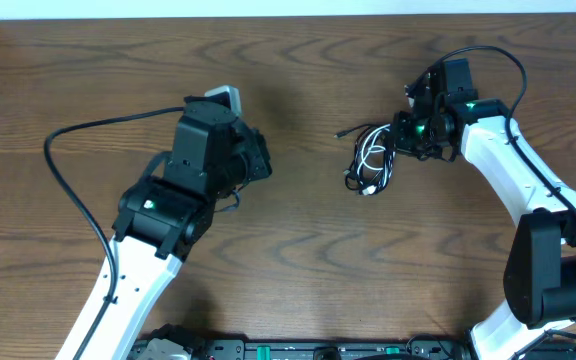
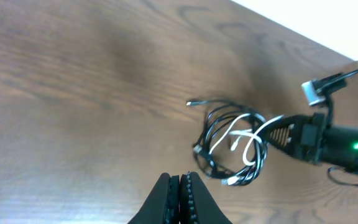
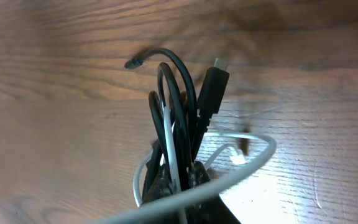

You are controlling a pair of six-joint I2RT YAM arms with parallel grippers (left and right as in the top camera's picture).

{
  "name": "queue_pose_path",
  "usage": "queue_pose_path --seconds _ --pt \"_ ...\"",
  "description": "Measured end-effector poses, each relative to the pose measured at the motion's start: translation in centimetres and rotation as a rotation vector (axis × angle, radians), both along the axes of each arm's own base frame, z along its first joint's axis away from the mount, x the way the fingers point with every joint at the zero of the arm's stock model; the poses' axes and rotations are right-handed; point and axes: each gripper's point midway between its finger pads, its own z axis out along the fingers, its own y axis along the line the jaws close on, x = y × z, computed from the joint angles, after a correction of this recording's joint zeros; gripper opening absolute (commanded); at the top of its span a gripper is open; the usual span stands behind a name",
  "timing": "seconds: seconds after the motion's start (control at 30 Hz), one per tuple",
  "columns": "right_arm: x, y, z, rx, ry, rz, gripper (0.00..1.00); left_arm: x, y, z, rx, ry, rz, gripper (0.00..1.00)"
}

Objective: Untangle cables

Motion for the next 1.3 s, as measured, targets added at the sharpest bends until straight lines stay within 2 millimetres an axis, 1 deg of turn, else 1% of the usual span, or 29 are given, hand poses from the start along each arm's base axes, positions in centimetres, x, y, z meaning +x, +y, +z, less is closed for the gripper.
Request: queue_pose_path --seconds 0.07,0.1,0.13,0.17,0.2,0.23,0.33,0.4,0.43,0.5,0.53,0.6,0.7,0.77,0.83,0.87,0.93,1.0,1.13,1.23,1.3 --pt "0.0 0.3 0.2 0.023 0.003 0.001 0.07 -0.1 -0.5 -0.3 0.001 0.010 -0.022 0.08" --pt "-0.1 0.6 0.3 0.041 0.007 0.003 0.11 -0.2 -0.9 -0.6 0.000 0.018 -0.039 0.07" --pt "-0.2 0.9 0.4 0.060 0.013 0.007 0.24 -0.2 -1.4 -1.0 0.005 0.030 -0.057 0.08" --pt "-0.4 1.3 0.5 0.083 0.024 0.010 0.29 -0.2 -1.8 -1.4 0.011 0.040 -0.075 0.08" --pt "-0.8 1.5 0.6 0.102 0.040 0.015 0.33 -0.2 -2.4 -2.0 0.018 0.052 -0.097 0.08" --pt "-1.0 1.7 0.7 0.114 0.050 0.022 0.34 -0.2 -2.8 -2.5 0.021 0.063 -0.114 0.08" --pt "-2.2 1.6 0.7 0.111 0.113 0.018 0.41 0.0 -4.9 -3.3 0.019 0.062 -0.211 0.13" --pt "-2.4 1.3 1.1 0.092 0.132 0.008 0.47 -0.2 -6.3 -3.7 0.013 0.059 -0.280 0.15" --pt "-2.4 1.2 1.3 0.081 0.134 0.002 0.52 -0.3 -6.9 -3.8 0.012 0.057 -0.309 0.15" --pt "-1.8 0.8 2.1 0.058 0.117 -0.008 0.53 -0.6 -8.0 -4.4 0.012 0.066 -0.359 0.15" --pt "-1.5 0.7 2.4 0.051 0.107 -0.014 0.57 -0.7 -8.5 -4.8 0.015 0.072 -0.378 0.15" --pt "-1.0 0.5 2.9 0.039 0.091 -0.024 0.62 -1.0 -9.5 -5.8 0.018 0.093 -0.412 0.15" --pt "-0.8 0.5 3.2 0.041 0.088 -0.028 0.62 -1.2 -11.2 -7.4 0.029 0.114 -0.476 0.15" --pt "-0.8 0.7 3.3 0.055 0.086 -0.020 0.62 -1.5 -11.9 -8.1 0.037 0.118 -0.513 0.15" --pt "-0.8 0.7 3.5 0.053 0.082 -0.017 0.62 -1.6 -12.4 -8.0 0.036 0.105 -0.534 0.17" --pt "-0.6 0.5 3.5 0.041 0.077 -0.021 0.62 -1.5 -12.5 -7.9 0.034 0.097 -0.540 0.23" --pt "-0.3 -0.2 3.6 0.011 0.068 -0.039 0.63 -1.3 -12.6 -7.7 0.034 0.082 -0.544 0.28" --pt "0.3 -1.5 3.7 -0.019 0.056 -0.070 0.63 -1.0 -12.7 -7.5 0.031 0.065 -0.544 0.32" --pt "1.3 -4.9 4.1 -0.054 0.045 -0.154 0.63 0.5 -13.8 -6.9 0.005 -0.001 -0.542 0.36" --pt "1.8 -8.1 4.3 -0.071 0.043 -0.229 0.63 2.7 -15.1 -7.9 -0.018 -0.040 -0.518 0.39" --pt "1.7 -10.0 4.2 -0.081 0.058 -0.271 0.63 4.2 -16.2 -9.3 -0.032 -0.054 -0.505 0.42"
